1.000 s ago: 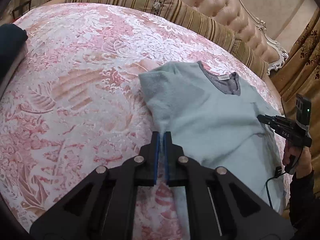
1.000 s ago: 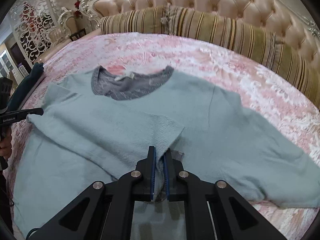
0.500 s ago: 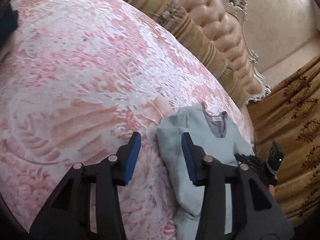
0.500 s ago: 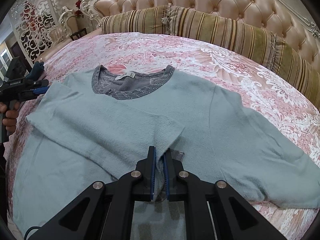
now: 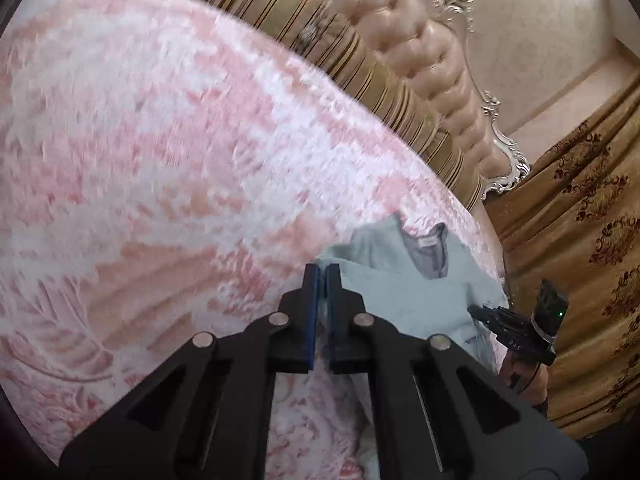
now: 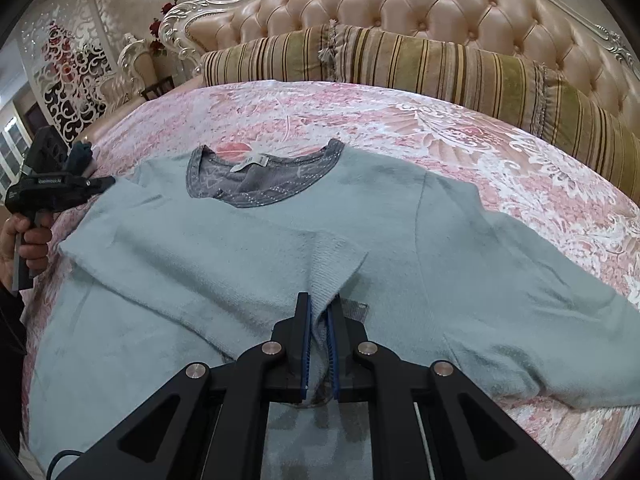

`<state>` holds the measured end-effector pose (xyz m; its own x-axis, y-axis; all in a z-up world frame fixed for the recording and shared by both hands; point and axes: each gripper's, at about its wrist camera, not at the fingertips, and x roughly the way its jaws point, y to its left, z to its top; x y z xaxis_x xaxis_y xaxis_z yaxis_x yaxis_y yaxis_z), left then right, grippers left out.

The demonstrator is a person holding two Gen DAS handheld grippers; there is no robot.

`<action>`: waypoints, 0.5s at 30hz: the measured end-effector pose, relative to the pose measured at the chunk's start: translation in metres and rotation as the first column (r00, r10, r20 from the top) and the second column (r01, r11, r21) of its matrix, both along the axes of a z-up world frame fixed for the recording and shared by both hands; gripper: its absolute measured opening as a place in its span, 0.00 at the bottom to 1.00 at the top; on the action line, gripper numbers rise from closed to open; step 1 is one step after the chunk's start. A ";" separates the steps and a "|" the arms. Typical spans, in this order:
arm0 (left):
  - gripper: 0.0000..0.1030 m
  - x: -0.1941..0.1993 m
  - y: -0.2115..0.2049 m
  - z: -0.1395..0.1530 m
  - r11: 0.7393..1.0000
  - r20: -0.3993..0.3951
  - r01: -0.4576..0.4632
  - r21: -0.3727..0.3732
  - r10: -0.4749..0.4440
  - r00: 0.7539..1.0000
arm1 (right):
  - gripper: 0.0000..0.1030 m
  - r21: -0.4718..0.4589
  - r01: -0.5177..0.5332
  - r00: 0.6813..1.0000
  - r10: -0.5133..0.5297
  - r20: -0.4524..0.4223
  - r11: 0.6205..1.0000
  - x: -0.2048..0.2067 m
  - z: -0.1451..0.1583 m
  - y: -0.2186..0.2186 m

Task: Fold clothes

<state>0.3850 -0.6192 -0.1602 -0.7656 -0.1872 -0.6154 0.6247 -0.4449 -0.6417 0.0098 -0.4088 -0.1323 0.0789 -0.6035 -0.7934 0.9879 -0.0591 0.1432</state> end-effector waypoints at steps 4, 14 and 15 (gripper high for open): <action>0.04 -0.007 0.000 0.004 0.999 0.036 -0.009 -0.048 0.011 0.999 | 0.07 -0.017 0.010 0.998 -0.011 -0.060 1.000 0.004 0.003 0.001; 0.36 0.007 0.003 0.003 0.998 0.035 -0.049 -0.026 0.050 0.998 | 0.07 -0.011 -0.001 0.995 0.000 -0.102 1.000 0.006 0.000 -0.004; 0.40 0.015 0.007 0.011 0.997 0.036 -0.072 -0.035 0.073 0.997 | 0.07 -0.011 -0.004 0.994 0.003 -0.106 1.000 0.006 0.000 -0.005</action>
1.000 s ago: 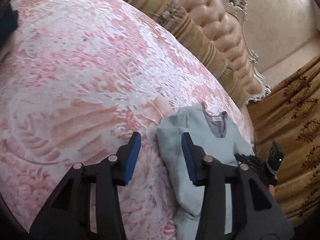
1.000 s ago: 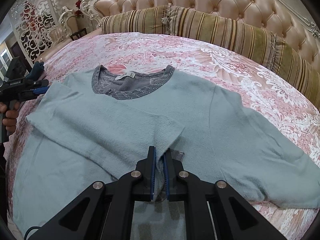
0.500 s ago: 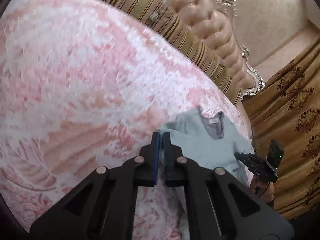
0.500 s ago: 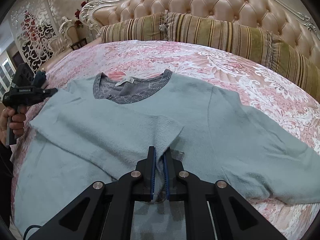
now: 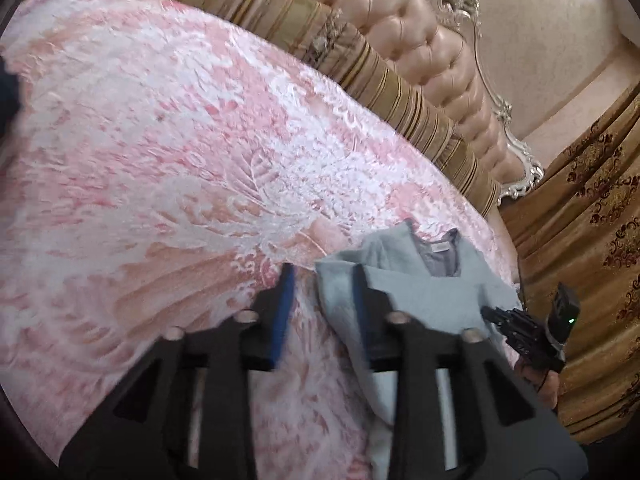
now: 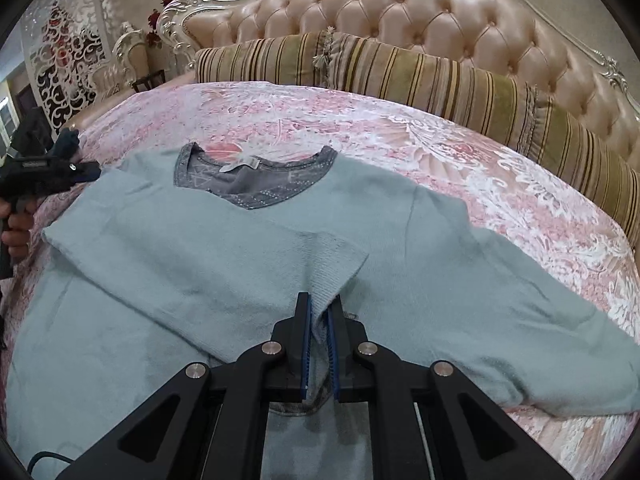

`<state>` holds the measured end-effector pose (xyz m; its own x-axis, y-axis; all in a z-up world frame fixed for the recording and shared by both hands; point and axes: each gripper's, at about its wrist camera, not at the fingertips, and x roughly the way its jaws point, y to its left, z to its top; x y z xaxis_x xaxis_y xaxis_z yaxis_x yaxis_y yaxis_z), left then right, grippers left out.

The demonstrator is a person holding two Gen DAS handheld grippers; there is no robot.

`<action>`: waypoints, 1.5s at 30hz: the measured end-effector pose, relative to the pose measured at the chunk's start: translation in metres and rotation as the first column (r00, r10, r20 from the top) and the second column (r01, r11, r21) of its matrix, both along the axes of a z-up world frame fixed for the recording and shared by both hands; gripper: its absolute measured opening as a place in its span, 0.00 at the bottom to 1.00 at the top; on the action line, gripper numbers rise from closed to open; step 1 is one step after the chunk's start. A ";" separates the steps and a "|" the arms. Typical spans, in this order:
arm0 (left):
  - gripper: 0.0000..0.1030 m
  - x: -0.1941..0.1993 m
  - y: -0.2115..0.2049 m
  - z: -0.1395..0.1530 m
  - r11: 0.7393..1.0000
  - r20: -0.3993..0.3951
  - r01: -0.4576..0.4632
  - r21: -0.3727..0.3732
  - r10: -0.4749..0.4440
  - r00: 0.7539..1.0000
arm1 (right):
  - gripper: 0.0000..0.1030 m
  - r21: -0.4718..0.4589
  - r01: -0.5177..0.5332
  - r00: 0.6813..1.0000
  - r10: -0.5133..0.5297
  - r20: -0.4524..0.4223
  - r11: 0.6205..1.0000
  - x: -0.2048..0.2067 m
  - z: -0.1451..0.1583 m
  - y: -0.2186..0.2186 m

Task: Fold clothes

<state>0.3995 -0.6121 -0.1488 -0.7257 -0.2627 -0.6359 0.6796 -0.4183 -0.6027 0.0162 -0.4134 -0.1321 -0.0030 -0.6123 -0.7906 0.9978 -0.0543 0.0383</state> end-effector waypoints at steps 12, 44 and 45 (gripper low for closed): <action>0.45 0.030 0.101 -0.025 0.921 -0.328 -0.034 0.388 0.173 0.929 | 0.07 -0.010 0.009 0.998 -0.008 0.056 1.000 -0.004 -0.002 0.004; 0.53 0.013 0.153 -0.004 0.996 0.088 -0.086 0.030 0.083 0.993 | 0.08 -0.006 0.011 0.998 -0.010 0.055 1.000 -0.012 0.008 0.010; 0.53 0.017 0.160 0.000 0.996 0.098 -0.090 0.015 0.088 0.991 | 0.08 -0.004 0.010 0.998 -0.010 0.056 1.000 -0.012 0.007 0.010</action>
<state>0.4162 -0.4524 -0.1484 -0.6345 -0.3105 -0.7078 0.7693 -0.3424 -0.5394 0.0044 -0.4032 -0.1255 0.0352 -0.6155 -0.7873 0.9934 -0.0643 0.0947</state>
